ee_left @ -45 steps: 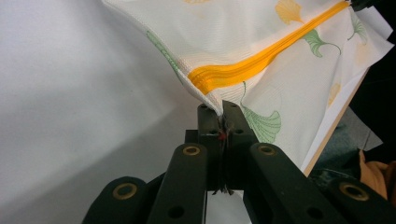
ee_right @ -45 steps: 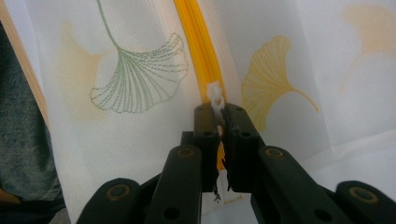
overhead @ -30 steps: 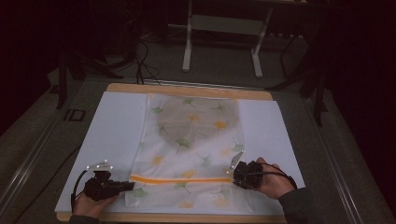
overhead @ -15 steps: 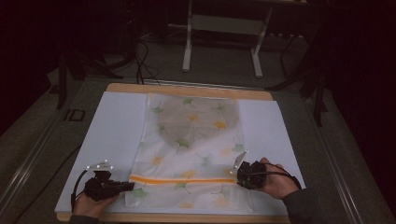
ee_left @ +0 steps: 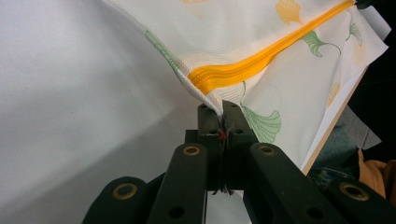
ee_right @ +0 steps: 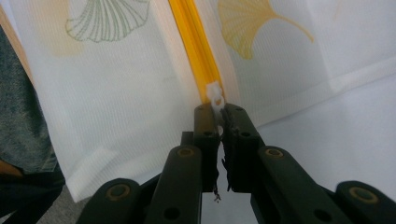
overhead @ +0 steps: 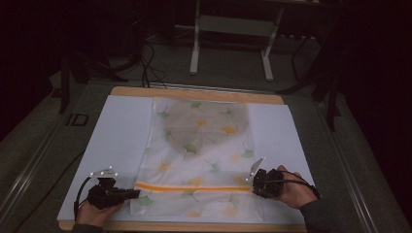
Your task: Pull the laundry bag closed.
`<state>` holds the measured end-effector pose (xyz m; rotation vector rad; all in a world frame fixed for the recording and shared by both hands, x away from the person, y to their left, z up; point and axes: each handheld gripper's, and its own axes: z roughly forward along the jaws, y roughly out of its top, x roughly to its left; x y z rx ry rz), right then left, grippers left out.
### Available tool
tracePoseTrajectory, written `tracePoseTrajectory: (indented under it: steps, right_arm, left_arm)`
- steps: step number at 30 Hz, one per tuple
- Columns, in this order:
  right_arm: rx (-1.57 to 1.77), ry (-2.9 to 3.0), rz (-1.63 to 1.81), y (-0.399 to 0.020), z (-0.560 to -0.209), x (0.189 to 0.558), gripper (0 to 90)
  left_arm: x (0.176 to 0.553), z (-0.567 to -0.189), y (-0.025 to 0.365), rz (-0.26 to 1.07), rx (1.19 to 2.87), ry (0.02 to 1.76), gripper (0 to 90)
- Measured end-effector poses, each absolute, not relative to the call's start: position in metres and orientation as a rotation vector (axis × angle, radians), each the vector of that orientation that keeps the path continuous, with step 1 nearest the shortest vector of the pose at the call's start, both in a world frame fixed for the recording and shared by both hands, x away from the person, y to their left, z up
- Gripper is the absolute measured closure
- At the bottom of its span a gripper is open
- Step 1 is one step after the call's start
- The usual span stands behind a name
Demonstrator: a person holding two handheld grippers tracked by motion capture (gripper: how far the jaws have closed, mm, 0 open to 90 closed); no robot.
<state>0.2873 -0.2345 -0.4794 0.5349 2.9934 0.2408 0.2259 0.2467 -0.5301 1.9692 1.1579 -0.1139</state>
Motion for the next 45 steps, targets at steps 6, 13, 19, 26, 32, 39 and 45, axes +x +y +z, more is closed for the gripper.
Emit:
tracePoseTrajectory:
  steps: [6, 13, 19, 26, 32, 39, 45]
  right_arm:
    - [0.571, 2.997, 0.255, -0.242, -0.483, 0.285, 84.8]
    - [0.613, 2.987, 0.321, -0.249, -0.49, 0.282, 84.3]
    - [0.687, 2.955, 0.454, -0.256, -0.493, 0.28, 70.8]
    - [0.795, 2.857, 0.604, -0.271, -0.493, 0.276, 62.5]
    - [0.913, 2.751, 0.736, -0.288, -0.499, 0.273, 56.4]
    - [1.087, 2.551, 0.858, -0.31, -0.504, 0.273, 49.7]
    - [1.191, 2.384, 0.917, -0.325, -0.507, 0.27, 47.8]
  left_arm:
    - [0.226, -0.531, 0.245, -0.129, 1.986, 1.147, 88.8]
    - [0.225, -0.534, 0.241, -0.124, 2.017, 1.14, 88.4]
    - [0.224, -0.532, 0.241, -0.069, 2.033, 1.148, 78.0]
    - [0.221, -0.527, 0.247, -0.018, 2.017, 1.14, 76.5]
    - [0.219, -0.522, 0.256, 0.065, 1.989, 1.162, 76.7]
    - [0.221, -0.523, 0.268, 0.163, 1.955, 1.235, 74.5]
    - [0.226, -0.526, 0.266, 0.295, 1.954, 1.288, 69.5]
